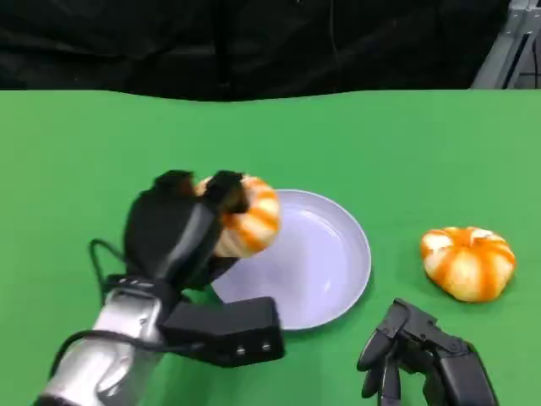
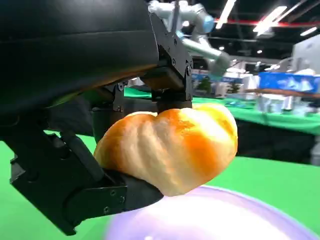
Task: Grasp the bread from the table and place it into the plate.
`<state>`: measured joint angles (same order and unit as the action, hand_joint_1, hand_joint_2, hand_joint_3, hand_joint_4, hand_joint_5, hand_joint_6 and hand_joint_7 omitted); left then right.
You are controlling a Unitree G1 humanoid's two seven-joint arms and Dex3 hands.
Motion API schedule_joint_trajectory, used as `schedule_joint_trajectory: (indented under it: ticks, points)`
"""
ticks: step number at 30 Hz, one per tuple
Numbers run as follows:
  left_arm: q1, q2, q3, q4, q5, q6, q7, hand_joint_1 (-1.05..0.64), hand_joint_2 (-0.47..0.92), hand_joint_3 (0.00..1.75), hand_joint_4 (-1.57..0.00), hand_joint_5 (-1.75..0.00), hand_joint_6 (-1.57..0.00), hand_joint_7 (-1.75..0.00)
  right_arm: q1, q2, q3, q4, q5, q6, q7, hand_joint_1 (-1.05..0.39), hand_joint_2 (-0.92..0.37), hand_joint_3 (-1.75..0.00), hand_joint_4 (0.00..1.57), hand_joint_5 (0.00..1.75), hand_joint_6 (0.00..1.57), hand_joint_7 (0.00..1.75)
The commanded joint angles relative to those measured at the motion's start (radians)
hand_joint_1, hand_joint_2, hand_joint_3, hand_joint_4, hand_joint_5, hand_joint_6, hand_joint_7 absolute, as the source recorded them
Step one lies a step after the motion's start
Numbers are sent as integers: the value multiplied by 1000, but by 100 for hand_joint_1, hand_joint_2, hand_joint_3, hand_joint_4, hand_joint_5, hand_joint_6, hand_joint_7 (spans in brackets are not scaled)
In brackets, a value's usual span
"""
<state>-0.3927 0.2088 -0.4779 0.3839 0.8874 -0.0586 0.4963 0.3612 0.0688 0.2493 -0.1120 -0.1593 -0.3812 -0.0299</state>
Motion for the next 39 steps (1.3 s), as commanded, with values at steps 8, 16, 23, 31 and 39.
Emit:
schedule_joint_trajectory:
  ticks: [8,16,23,31,39]
  points:
    - [-69,-43,-17,11,-83,18,-245,-28,65,58,-68,-148,-64,-81,15,-4,1,-24,14,6,-1,-23,-47,-167,72,175,59,175]
    - [-62,-21,-23,-60,-95,75,-431,-92,92,14,-8,-92,-17,-22,13,-7,-2,-26,12,5,-2,-24,-47,-166,72,175,58,175]
    - [-58,-5,-42,-102,-58,124,-508,-97,92,19,-10,-97,-1,-41,14,-8,-4,-30,13,7,-2,-23,-47,-167,72,175,59,175]
    - [-18,38,-13,-197,-50,129,-514,-91,92,20,-22,-95,-5,-50,12,-8,-6,-22,16,-2,-1,-22,-46,-168,72,175,59,175]
    - [116,120,143,-287,-149,-30,-346,-49,92,12,-66,-104,-62,-43,11,-10,-5,-20,23,-5,6,-21,-46,-168,72,175,58,175]
